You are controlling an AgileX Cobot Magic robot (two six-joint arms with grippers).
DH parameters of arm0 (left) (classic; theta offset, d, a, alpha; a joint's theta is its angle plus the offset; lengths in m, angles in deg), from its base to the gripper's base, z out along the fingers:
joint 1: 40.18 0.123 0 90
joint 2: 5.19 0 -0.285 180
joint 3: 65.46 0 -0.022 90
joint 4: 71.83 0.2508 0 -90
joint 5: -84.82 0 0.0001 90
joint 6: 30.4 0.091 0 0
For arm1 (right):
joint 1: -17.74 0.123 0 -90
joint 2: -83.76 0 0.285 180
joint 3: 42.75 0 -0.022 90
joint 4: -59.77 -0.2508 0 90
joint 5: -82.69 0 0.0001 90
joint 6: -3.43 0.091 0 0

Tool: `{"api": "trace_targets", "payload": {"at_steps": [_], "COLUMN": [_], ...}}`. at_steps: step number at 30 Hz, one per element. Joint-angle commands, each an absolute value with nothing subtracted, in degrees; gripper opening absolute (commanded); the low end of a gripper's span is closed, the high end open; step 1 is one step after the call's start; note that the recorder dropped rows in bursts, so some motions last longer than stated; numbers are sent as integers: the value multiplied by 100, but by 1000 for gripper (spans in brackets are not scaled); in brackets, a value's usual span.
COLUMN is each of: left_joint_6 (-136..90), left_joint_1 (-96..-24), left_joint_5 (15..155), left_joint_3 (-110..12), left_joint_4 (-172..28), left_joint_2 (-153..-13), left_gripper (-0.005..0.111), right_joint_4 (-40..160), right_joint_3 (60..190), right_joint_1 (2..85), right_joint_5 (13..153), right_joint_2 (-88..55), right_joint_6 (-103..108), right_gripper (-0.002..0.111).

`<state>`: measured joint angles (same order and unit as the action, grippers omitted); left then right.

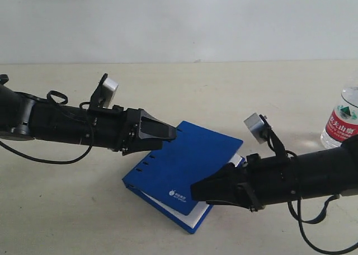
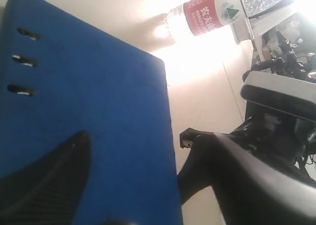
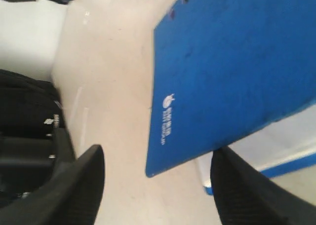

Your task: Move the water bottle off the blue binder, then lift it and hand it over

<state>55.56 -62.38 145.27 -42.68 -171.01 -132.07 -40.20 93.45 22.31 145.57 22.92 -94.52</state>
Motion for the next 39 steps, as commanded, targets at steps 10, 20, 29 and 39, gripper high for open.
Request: {"api": "trace_targets", "payload": {"at_steps": [10,20,29,39], "left_joint_6": [5527,5527,5553,5703], "left_joint_1": [-6272,-6272,-6262,-6095], "left_joint_5": [14628,14686,14576,14644], "left_joint_3": [-4292,-4292,-4292,-4292], "left_joint_4": [-16958,-16922,-16922,-16933], "left_joint_2": [-13208,-13208,-13208,-13208], "left_gripper": [64,64,64,64], "right_joint_4": [-4018,-4018,-4018,-4018], "right_joint_3": [9747,9947,9947,9947], "right_joint_1": [2223,2223,2223,2223], "right_joint_5": [14941,13806,13564,13536], "right_joint_2": [2286,2286,2286,2286], "right_joint_6": [-9184,-8683,-8750,-8727], "right_gripper": [57,32,0,0]}}
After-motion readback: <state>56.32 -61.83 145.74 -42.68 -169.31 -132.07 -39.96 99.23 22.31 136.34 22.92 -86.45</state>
